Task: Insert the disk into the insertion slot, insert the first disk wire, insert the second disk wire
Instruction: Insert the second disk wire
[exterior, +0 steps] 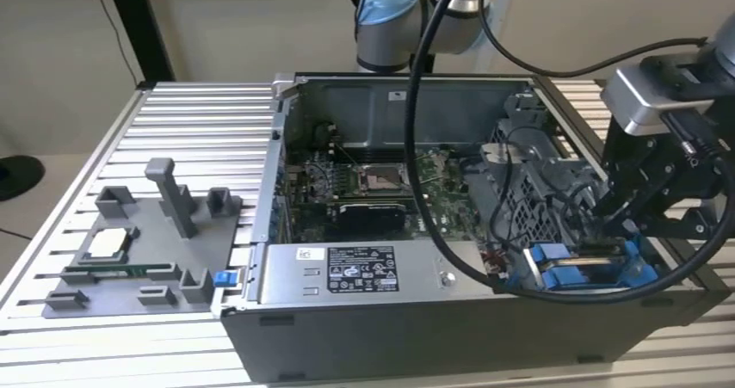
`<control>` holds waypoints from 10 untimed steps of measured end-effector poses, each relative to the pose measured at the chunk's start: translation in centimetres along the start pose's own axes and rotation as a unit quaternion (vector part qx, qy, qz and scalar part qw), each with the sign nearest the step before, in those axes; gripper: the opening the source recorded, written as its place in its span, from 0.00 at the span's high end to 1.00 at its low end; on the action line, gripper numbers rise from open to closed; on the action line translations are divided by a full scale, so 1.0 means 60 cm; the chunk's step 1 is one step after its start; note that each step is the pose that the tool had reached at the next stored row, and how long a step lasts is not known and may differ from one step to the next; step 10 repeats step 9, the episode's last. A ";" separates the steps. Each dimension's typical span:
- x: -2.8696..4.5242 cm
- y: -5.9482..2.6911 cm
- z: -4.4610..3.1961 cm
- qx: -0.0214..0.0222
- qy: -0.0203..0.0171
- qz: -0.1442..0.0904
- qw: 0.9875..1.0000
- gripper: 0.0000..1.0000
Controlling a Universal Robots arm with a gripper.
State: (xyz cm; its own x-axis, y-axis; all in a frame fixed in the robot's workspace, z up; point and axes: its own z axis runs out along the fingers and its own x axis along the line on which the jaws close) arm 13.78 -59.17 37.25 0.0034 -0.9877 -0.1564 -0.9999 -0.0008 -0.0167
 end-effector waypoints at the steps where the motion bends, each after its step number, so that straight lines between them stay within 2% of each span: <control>1: 0.000 0.000 -0.003 0.000 0.000 0.000 1.000 0.00; 10: -0.001 0.000 -0.004 0.000 -0.002 0.000 1.000 0.00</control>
